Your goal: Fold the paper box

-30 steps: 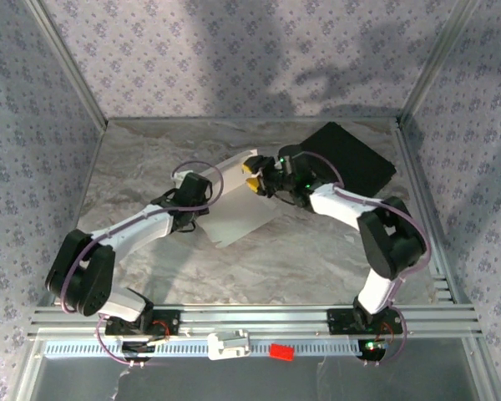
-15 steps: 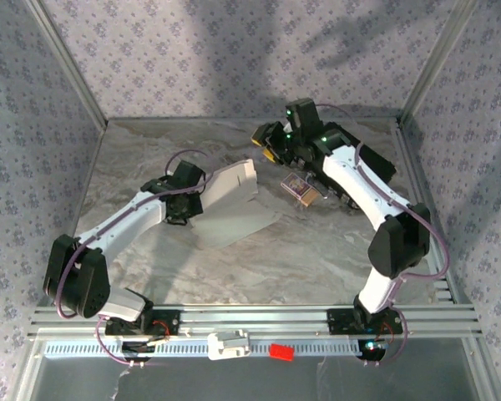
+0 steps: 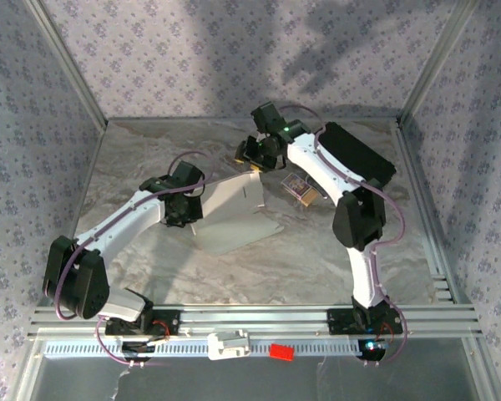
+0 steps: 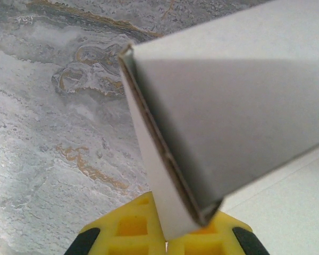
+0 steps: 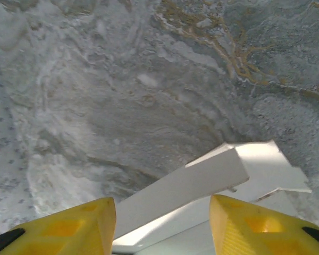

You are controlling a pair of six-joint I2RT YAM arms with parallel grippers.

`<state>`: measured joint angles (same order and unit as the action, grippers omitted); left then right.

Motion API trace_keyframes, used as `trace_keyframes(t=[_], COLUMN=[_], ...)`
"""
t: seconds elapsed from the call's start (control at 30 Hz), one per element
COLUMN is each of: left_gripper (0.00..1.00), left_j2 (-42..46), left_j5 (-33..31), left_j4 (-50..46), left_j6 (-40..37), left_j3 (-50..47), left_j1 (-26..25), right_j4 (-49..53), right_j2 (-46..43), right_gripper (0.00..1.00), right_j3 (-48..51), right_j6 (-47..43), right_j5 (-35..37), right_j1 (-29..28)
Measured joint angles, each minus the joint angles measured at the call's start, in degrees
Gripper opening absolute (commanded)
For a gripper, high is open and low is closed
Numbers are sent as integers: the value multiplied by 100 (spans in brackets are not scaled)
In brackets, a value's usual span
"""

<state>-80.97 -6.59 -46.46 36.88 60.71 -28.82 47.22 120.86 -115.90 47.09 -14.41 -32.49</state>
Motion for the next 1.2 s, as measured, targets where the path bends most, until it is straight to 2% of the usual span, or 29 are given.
trace_keyframes(t=[0.23, 0.57, 0.9, 1.2], left_gripper=[0, 0, 0, 0], left_j2=[0, -2, -2, 90], left_j5=[20, 42, 39, 151], left_j4=[68, 166, 348, 664], left_j6=[-149, -245, -389, -505], left_j3=[0, -2, -146, -315], left_j1=[0, 0, 2, 50], right_j4=[249, 236, -365, -1025], right_j2=[291, 323, 310, -192], right_gripper=[53, 52, 46, 49], right_j3=[-63, -46, 369, 1121], right_j6=[-452, -592, 155, 697], right_j5=[-28, -431, -1139, -1508], right_j1=[48, 48, 48, 256])
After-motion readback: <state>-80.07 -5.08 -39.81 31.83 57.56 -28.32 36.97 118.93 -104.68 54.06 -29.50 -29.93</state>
